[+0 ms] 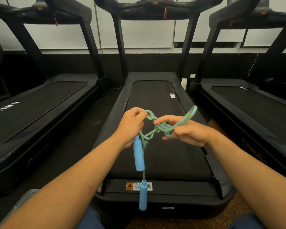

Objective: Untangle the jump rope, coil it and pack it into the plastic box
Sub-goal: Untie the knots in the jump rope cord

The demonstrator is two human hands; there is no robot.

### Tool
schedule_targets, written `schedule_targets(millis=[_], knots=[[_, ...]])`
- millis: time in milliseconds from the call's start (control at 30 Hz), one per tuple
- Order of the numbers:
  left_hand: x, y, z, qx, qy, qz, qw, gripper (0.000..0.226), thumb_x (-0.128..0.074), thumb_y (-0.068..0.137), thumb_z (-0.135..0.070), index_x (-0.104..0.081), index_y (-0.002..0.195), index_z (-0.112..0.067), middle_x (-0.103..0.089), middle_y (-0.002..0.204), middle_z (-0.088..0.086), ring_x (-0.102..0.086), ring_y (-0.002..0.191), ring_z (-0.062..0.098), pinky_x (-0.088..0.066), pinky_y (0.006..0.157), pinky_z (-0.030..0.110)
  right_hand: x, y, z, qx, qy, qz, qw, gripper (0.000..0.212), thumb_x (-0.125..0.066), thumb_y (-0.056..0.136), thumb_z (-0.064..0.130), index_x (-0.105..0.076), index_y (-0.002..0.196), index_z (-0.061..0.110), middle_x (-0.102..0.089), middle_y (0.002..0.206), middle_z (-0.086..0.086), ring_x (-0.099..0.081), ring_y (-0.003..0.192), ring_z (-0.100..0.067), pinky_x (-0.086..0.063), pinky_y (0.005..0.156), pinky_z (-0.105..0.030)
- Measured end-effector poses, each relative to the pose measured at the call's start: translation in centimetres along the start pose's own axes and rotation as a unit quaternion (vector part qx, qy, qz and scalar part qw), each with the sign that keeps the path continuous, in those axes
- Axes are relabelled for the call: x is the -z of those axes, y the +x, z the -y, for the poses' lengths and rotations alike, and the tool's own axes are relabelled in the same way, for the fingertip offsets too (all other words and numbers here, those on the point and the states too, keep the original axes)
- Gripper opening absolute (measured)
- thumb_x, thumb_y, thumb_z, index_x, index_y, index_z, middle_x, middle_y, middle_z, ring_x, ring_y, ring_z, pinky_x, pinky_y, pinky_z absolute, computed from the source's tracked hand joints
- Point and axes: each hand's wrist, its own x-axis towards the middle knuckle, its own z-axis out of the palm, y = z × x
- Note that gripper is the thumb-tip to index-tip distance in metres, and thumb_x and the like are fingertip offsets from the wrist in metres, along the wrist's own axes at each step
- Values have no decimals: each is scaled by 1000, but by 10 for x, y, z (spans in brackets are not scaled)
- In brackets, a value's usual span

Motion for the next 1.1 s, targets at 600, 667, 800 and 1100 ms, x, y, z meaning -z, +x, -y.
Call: schedule_targets(millis=[600, 667, 800, 1100], knots=[[-3, 0, 6, -18, -9, -48, 999, 17, -64, 90, 0, -63, 90, -17, -64, 81, 10, -49, 52, 10, -39, 53, 27, -44, 27, -10, -31, 81, -161, 983, 20, -71, 92, 17, -66, 105, 2, -66, 92, -10, -68, 85, -21, -60, 88, -47], [-4, -2, 4, -18, -21, -43, 999, 20, -60, 91, 3, -62, 96, -17, -62, 80, 9, -52, 49, 8, -41, 51, 24, -45, 31, -14, -29, 23, -189, 981, 19, -74, 89, 9, -68, 104, -1, -70, 95, -18, -69, 80, -22, -59, 80, -44], [-2, 0, 3, -11, 6, -61, 998, 32, -53, 90, 2, -64, 105, -24, -53, 68, 0, -38, 45, 9, -32, 43, 26, -37, 31, -16, -23, -35, -261, 964, 11, -68, 89, 5, -71, 99, -1, -70, 95, -24, -68, 73, -31, -49, 70, -42], [-8, 3, 2, 38, 1, -184, 982, 16, -46, 89, -3, -57, 88, -15, -48, 72, 4, -40, 53, 15, -32, 46, 29, -30, 26, -11, 21, -99, -241, 965, 8, -66, 93, 1, -74, 96, 2, -73, 86, -10, -68, 76, -16, -59, 71, -27]])
